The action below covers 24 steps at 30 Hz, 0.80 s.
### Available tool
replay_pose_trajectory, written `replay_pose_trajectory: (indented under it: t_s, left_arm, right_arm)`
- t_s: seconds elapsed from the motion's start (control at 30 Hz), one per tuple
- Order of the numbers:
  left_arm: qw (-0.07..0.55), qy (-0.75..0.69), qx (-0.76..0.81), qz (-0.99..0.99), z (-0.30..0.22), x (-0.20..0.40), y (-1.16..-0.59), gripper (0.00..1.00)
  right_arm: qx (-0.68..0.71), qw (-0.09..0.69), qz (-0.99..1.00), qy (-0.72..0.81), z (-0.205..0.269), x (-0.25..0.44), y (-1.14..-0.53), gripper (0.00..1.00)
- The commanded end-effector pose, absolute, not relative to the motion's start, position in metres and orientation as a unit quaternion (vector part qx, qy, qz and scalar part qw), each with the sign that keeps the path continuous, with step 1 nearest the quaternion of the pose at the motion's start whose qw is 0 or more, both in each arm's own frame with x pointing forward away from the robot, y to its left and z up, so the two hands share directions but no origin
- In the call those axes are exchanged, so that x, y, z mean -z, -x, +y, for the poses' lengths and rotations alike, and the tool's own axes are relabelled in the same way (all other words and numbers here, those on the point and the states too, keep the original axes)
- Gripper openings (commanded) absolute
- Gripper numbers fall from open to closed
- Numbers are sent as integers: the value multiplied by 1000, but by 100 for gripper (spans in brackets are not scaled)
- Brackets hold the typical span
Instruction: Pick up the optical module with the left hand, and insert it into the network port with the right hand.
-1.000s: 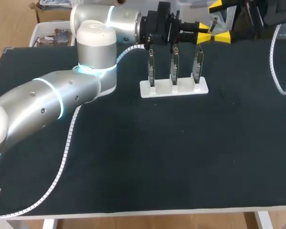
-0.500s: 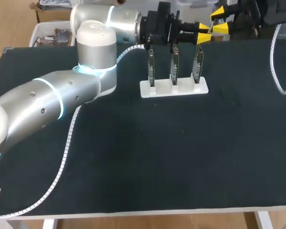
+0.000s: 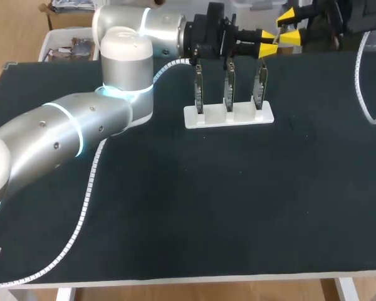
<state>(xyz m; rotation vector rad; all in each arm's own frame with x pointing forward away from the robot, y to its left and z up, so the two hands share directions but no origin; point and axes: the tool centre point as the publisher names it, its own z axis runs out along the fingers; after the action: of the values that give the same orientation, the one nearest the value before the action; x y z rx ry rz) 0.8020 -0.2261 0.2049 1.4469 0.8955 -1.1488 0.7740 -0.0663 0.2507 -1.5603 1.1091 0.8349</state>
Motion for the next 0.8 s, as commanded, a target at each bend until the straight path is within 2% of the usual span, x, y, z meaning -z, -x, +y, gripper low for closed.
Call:
replay_pose_trajectory:
  t_s: [0.03, 0.8]
  left_arm:
    - [515, -605, 481, 370, -229, -205, -808, 0]
    - [515, -605, 481, 370, -229, -205, -808, 0]
  right_arm:
    - [-345, 503, 459, 646, -66, -250, -774, 100]
    - [-344, 509, 455, 645, -66, -247, -784, 100]
